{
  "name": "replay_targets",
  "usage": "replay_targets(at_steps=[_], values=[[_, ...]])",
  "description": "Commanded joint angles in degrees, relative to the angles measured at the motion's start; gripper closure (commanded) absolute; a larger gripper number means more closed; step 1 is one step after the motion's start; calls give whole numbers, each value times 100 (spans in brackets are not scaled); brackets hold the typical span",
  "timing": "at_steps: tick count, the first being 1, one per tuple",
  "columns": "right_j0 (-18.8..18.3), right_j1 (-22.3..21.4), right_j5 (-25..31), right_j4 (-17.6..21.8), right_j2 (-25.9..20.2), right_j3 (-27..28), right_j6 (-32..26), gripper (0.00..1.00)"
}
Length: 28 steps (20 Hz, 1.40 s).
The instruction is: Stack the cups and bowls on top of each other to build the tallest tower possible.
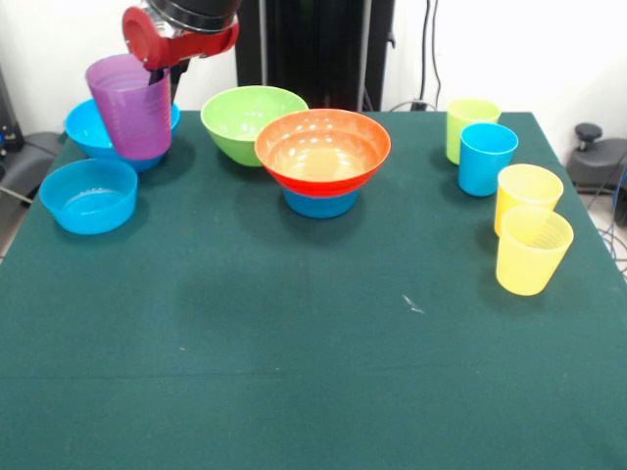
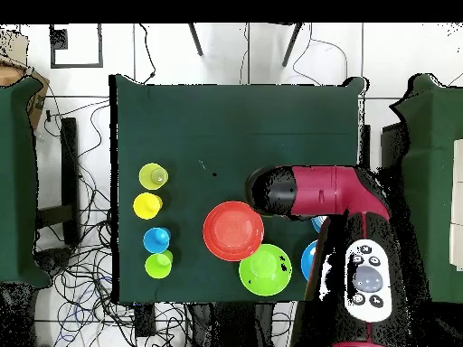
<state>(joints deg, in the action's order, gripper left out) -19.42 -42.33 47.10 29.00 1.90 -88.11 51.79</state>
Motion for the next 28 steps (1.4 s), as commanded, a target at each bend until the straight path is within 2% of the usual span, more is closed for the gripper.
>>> replay_targets(at_steps=[1,16,28], values=[[242,-75,-652,-56,-57,-944,1320,100],[824,-242,-1132,35,397,-1569,2007,100],[1301,-33,-1461,101,668,-1715,2628,100]])
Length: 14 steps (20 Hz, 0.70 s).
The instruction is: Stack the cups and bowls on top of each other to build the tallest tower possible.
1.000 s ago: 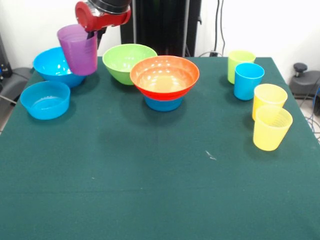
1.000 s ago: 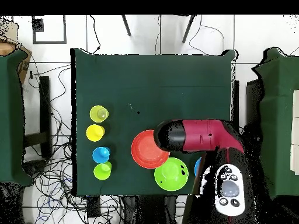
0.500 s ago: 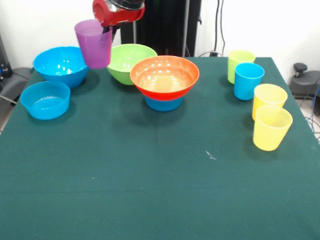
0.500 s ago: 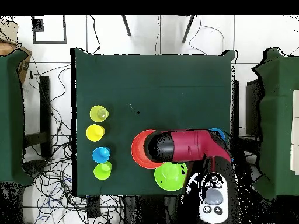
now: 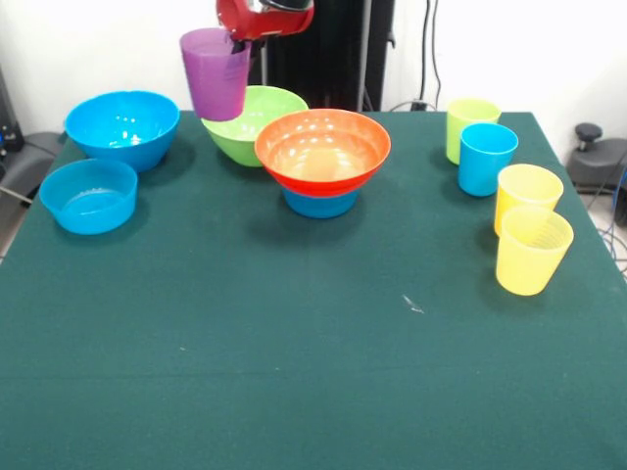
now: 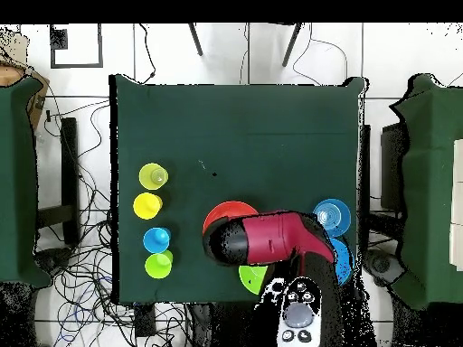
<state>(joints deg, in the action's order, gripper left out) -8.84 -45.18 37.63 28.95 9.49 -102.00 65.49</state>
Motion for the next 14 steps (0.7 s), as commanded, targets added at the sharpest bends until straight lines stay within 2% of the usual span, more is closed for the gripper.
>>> replay_targets(at_steps=[1,14], values=[[273,273,-535,116,-76,-322,1299,100],[423,298,-508,87,-84,-338,1539,100]])
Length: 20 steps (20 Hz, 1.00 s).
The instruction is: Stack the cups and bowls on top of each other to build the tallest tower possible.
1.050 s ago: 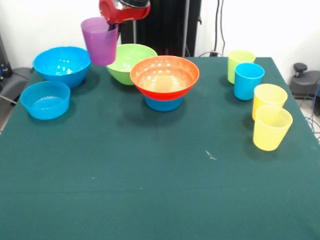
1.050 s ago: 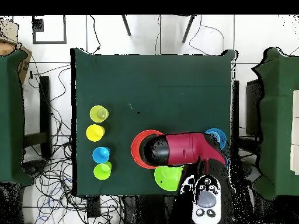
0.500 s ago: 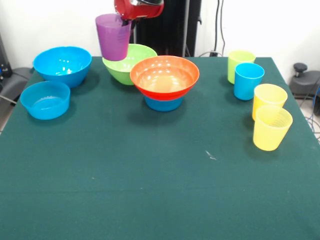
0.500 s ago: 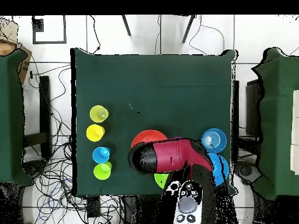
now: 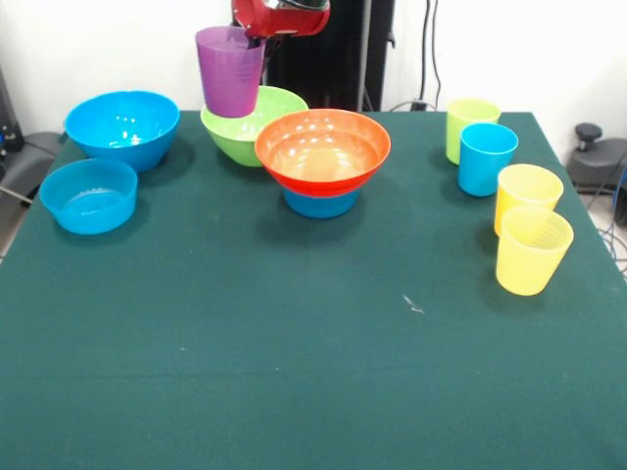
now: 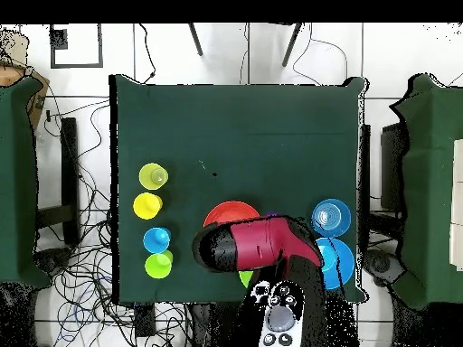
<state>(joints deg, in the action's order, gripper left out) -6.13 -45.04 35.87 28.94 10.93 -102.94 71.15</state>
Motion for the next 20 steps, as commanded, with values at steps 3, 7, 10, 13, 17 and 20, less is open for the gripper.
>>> replay_targets(at_steps=[3,7,10,13,17,20], values=[[172,287,-368,69,-241,-272,1008,100],[178,266,-351,27,-277,-295,993,100],[273,268,-271,69,-226,-264,1023,100],[344,277,-193,63,-192,-220,1060,100],[379,323,-213,-40,-208,-219,1134,100],[385,352,-261,-147,-240,-276,1204,100]])
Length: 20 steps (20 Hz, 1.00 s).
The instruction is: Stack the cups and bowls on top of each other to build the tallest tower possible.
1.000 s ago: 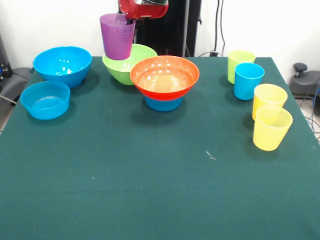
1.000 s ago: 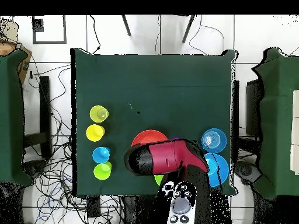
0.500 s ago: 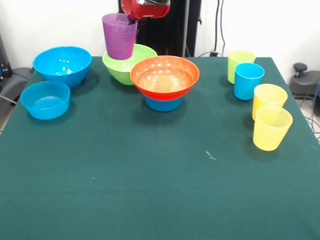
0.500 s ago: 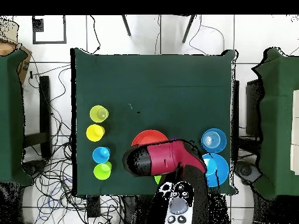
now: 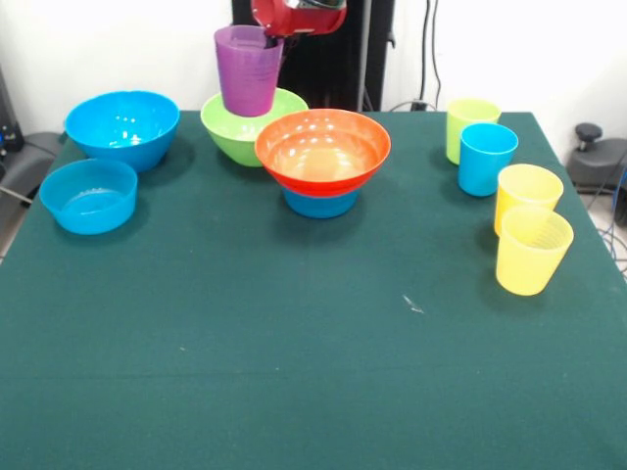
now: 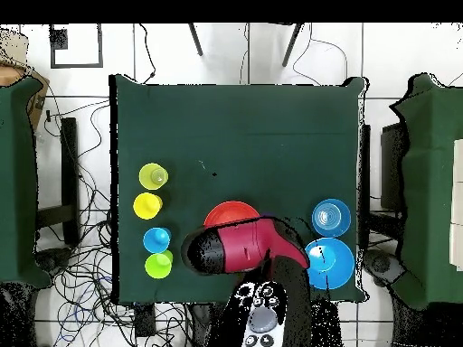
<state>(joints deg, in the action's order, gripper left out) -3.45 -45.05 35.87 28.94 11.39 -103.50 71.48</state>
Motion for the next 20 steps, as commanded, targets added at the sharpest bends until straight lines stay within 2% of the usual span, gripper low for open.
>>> replay_targets(at_steps=[1,17,20], values=[[104,360,-291,-204,-315,-252,1201,100],[389,570,-216,-60,-175,-89,1533,100],[407,594,-196,-152,-199,-105,1674,100]])
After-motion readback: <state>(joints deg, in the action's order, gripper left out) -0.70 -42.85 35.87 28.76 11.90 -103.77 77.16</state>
